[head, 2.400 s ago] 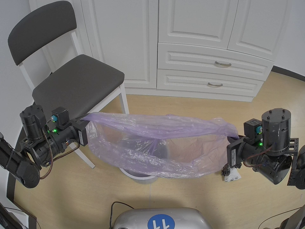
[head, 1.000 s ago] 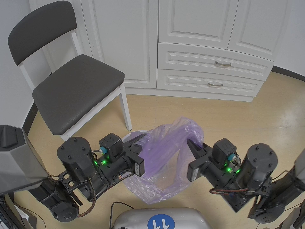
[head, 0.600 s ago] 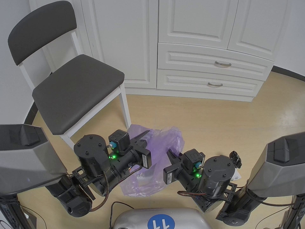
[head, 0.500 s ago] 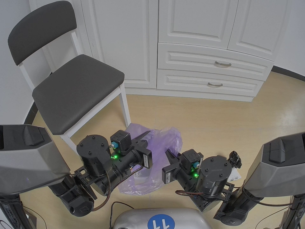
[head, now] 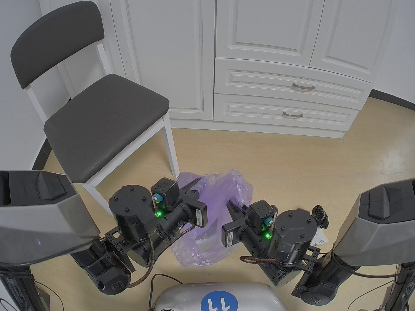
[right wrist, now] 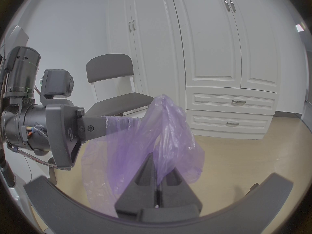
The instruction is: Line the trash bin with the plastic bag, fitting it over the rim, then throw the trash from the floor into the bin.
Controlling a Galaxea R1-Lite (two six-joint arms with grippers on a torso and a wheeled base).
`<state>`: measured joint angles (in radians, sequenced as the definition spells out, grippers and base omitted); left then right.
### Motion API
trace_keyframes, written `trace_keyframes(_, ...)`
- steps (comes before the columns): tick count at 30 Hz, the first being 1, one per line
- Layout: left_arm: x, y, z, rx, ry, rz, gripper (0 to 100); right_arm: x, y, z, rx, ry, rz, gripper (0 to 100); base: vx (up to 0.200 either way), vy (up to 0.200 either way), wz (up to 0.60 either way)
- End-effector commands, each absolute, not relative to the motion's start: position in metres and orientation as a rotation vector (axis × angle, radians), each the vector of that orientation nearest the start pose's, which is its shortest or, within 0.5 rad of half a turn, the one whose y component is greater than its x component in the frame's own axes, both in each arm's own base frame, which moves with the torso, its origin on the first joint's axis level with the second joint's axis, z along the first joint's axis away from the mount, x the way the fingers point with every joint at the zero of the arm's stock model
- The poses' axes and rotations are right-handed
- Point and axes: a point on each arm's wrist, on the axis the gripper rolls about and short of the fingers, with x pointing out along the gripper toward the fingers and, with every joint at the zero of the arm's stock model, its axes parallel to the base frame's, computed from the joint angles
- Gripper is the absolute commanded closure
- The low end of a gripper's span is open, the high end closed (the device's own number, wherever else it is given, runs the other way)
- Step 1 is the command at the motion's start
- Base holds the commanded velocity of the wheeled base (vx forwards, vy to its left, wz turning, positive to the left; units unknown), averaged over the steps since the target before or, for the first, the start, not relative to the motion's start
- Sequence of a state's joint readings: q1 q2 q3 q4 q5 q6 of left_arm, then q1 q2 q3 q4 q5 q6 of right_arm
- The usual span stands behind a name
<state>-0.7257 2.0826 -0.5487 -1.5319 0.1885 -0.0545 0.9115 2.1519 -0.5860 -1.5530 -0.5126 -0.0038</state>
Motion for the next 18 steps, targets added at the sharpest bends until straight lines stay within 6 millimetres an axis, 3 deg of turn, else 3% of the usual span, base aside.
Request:
trace_keyframes(1, 0.2517, -0.2156, 0.0893, -0.052, 0.016, -0.532, 100, 0.2161, 0.2616, 0.0791, 0.002, -0.008, 0.400, 100, 0.000, 0.000, 0.00)
trace_keyframes(18, 0.2599, -0.2092, 0.0950, -0.056, -0.009, -0.504, 100, 0.2114, 0.2649, 0.0794, 0.015, -0.005, 0.419, 100, 0.000, 0.000, 0.00)
